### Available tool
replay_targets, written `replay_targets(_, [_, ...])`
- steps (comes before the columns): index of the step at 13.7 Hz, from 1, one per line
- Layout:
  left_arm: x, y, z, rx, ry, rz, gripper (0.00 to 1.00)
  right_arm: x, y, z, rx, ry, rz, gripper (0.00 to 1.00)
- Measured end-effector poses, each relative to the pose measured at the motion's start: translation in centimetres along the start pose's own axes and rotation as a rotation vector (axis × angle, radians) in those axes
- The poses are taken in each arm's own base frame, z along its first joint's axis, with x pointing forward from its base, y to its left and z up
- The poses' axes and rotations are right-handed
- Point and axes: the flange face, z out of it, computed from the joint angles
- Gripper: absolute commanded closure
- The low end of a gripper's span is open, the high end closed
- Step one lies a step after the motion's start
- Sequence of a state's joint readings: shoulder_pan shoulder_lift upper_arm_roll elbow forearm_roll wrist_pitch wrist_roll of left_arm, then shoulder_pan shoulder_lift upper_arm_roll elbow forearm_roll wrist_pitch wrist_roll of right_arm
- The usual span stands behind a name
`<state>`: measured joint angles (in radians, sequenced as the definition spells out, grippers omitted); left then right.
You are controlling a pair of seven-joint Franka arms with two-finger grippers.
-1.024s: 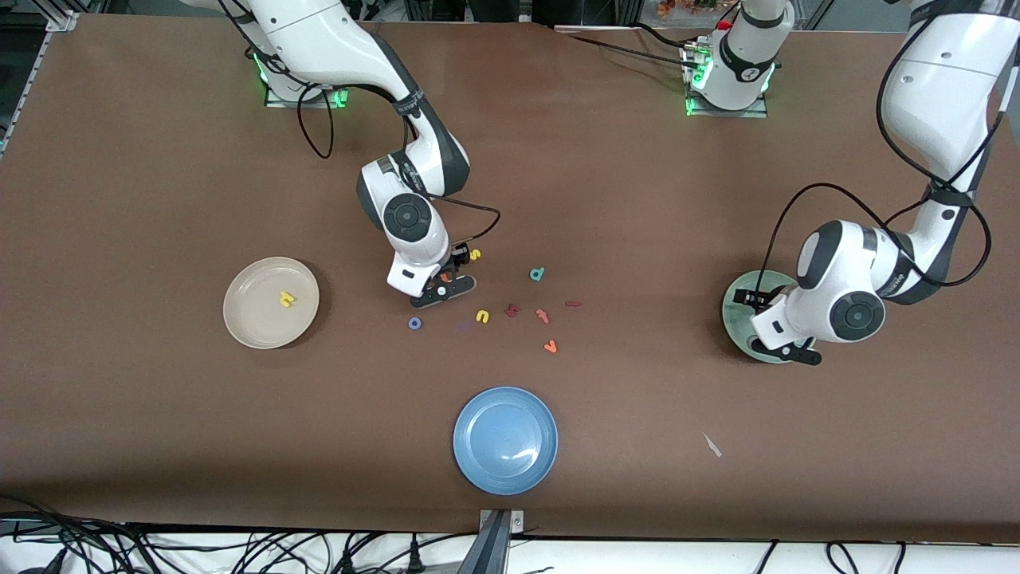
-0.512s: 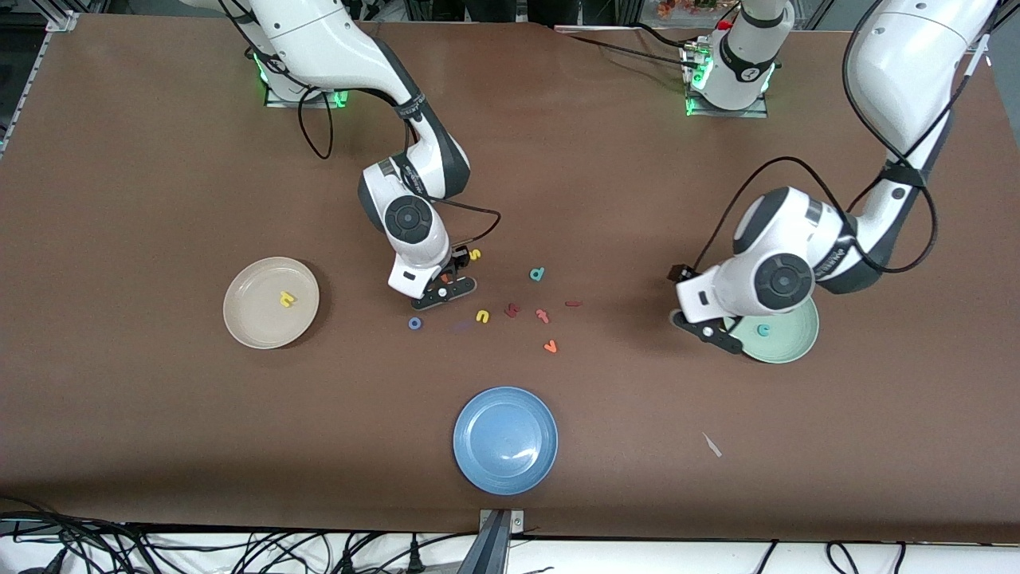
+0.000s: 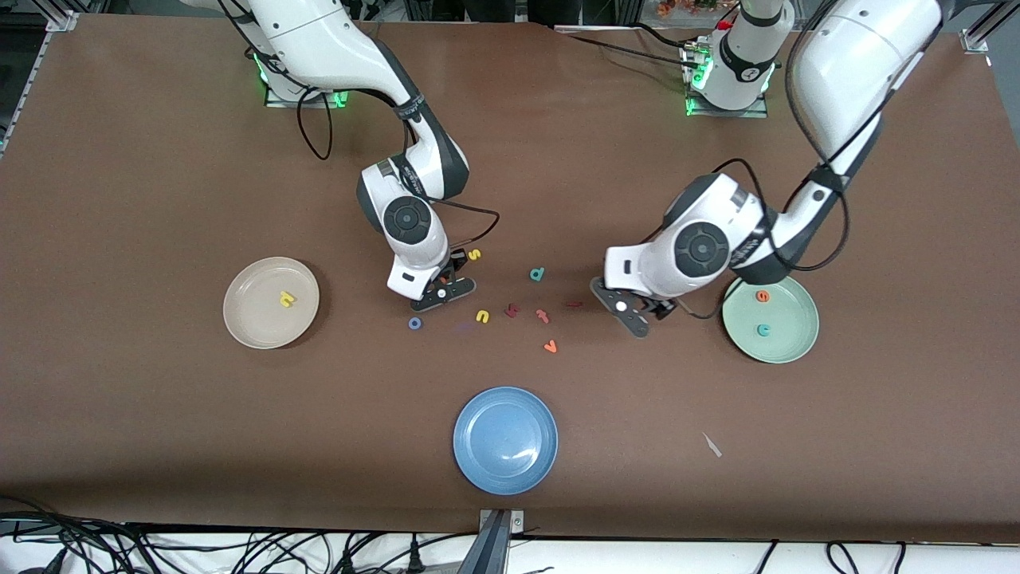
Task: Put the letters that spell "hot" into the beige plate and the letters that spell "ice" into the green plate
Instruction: 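Grasp the orange t with the right gripper while the left gripper reaches, then drop the orange t on the cream plate while the left gripper grasps pink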
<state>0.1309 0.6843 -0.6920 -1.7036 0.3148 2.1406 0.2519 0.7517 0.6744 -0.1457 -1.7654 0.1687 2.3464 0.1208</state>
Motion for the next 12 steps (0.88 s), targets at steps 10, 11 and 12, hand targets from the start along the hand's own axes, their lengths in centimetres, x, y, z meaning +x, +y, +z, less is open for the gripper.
replay_targets(10, [4.1, 6.5, 6.3, 0.107, 0.04, 0.355, 0.22, 0.4, 3.2, -2.3, -0.025, -0.057, -0.05, 0.96])
replay_targets(11, [4.1, 6.2, 6.8, 0.126, 0.045, 0.373, 0.25, 0.4, 5.5, -3.4, -0.036, -0.079, -0.063, 0.98])
replay_targets(12, [4.1, 5.9, 7.3, 0.139, 0.045, 0.39, 0.28, 0.4, 7.8, -4.7, -0.045, -0.092, -0.064, 0.98])
